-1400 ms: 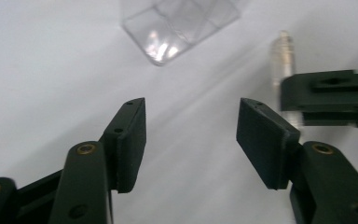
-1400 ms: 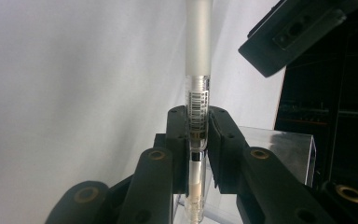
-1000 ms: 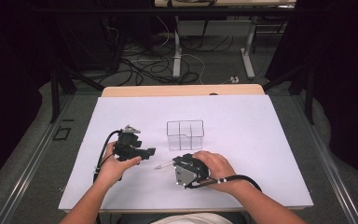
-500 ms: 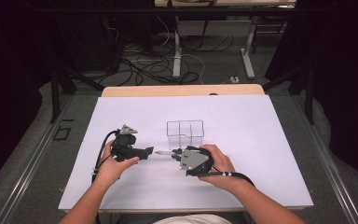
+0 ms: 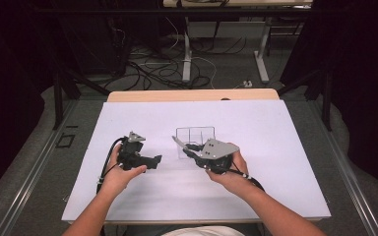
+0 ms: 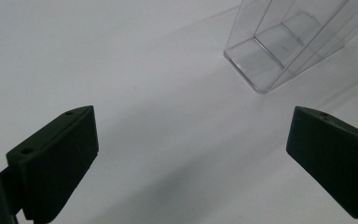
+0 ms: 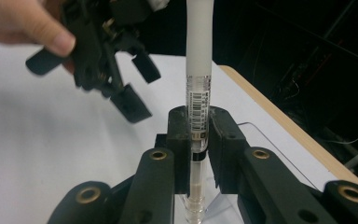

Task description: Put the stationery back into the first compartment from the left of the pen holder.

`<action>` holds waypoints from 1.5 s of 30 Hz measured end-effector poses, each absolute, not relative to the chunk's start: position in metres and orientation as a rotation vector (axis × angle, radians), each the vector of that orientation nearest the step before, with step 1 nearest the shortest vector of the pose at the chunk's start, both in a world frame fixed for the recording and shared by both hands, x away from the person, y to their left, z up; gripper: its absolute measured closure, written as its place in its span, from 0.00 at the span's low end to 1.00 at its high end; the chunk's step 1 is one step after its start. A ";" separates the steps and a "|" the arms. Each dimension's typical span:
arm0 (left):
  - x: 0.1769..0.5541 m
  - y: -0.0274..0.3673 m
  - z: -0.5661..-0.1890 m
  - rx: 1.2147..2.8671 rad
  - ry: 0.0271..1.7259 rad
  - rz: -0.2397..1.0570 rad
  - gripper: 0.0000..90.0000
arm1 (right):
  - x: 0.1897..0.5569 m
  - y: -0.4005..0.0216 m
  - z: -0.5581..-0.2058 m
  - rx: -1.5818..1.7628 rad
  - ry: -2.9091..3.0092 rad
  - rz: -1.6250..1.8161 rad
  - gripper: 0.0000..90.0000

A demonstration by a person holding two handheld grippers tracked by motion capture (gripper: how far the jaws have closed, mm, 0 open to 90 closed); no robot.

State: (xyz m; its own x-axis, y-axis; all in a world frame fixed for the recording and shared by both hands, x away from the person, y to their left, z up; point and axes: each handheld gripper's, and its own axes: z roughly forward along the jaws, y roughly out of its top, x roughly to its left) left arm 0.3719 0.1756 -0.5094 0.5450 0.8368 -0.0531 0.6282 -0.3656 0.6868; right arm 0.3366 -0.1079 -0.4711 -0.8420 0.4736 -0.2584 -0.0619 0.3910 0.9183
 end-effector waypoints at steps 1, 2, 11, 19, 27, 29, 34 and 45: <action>0.372 0.176 -0.510 2.113 1.178 0.402 0.01 | 0.338 -0.108 -0.470 0.381 2.160 1.481 0.89; 0.372 0.177 -0.510 2.108 1.177 0.407 0.00 | 0.340 -0.108 -0.469 0.404 2.157 1.499 0.89; 0.373 0.185 -0.510 2.047 1.208 0.412 0.00 | 0.357 -0.111 -0.467 0.599 2.099 1.634 0.89; 0.373 0.187 -0.510 2.050 1.213 0.414 0.00 | 0.373 -0.112 -0.465 0.766 2.048 1.710 0.89; 0.373 0.187 -0.510 2.048 1.192 0.426 0.00 | 0.388 -0.108 -0.464 0.829 1.976 1.750 0.89; 0.373 0.187 -0.510 2.051 1.193 0.423 0.00 | 0.390 -0.105 -0.464 0.843 1.968 1.756 0.89; 0.373 0.187 -0.511 2.058 1.192 0.428 0.00 | 0.397 -0.100 -0.465 0.858 1.962 1.746 0.89; 0.373 0.187 -0.511 2.049 1.198 0.415 0.00 | 0.405 -0.090 -0.471 0.929 1.984 1.702 0.89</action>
